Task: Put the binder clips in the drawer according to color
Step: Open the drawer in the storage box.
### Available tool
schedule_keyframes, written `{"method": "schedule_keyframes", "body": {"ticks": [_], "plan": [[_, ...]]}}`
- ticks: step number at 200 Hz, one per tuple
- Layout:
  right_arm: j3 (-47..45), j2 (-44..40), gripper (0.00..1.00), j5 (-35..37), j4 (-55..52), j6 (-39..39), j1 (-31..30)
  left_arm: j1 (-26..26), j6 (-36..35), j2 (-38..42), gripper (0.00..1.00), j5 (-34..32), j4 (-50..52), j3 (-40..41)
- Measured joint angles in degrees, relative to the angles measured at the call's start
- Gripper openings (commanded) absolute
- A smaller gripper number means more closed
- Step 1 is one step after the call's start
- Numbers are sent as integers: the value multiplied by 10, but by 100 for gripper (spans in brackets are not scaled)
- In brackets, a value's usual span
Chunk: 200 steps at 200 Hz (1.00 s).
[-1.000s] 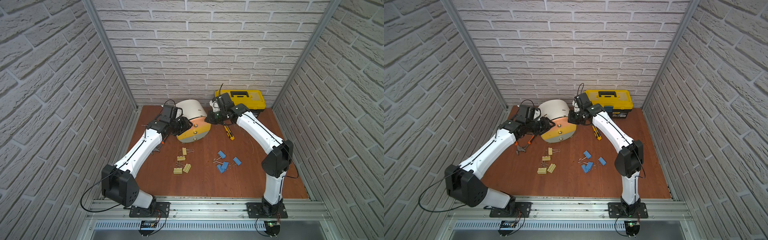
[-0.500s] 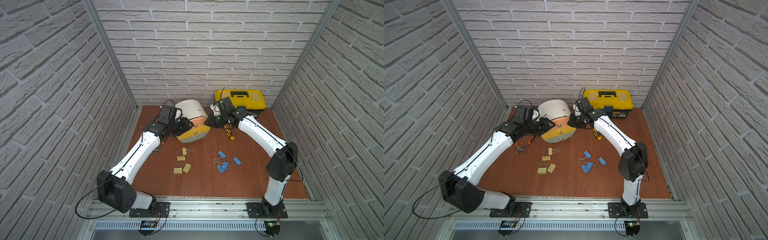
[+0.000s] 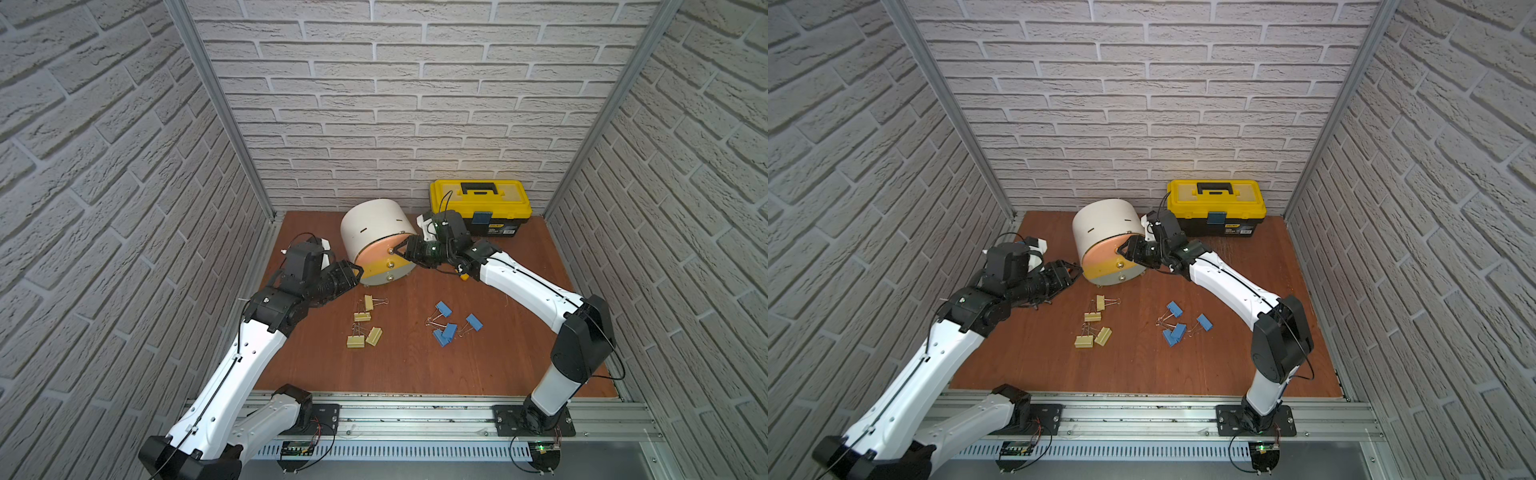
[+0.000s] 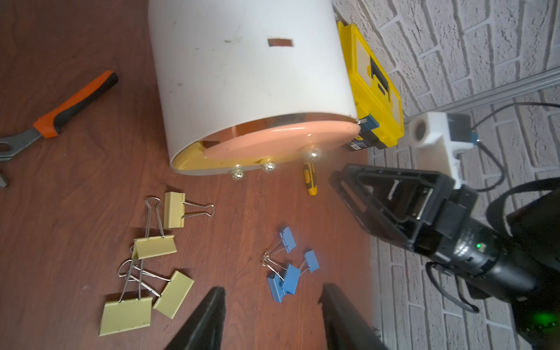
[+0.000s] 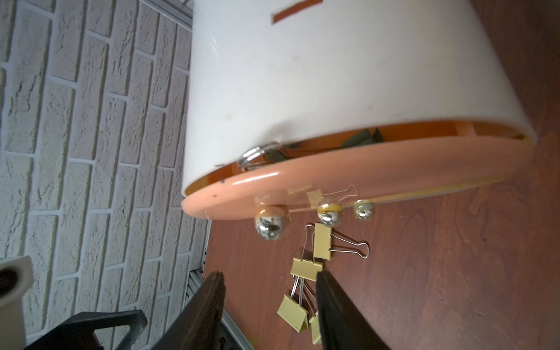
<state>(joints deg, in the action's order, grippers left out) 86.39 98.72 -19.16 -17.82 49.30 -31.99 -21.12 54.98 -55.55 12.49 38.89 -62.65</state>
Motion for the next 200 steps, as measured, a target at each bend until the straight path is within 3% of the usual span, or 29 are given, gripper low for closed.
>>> {"method": "schedule_keyframes", "body": {"ticks": [98,200], "plan": [[32,30,46,1,19,24,-7,13,2,17,57,-4,15,4],[26,50,46,14,32,33,-15,20,2,25,57,4,18,14]]}}
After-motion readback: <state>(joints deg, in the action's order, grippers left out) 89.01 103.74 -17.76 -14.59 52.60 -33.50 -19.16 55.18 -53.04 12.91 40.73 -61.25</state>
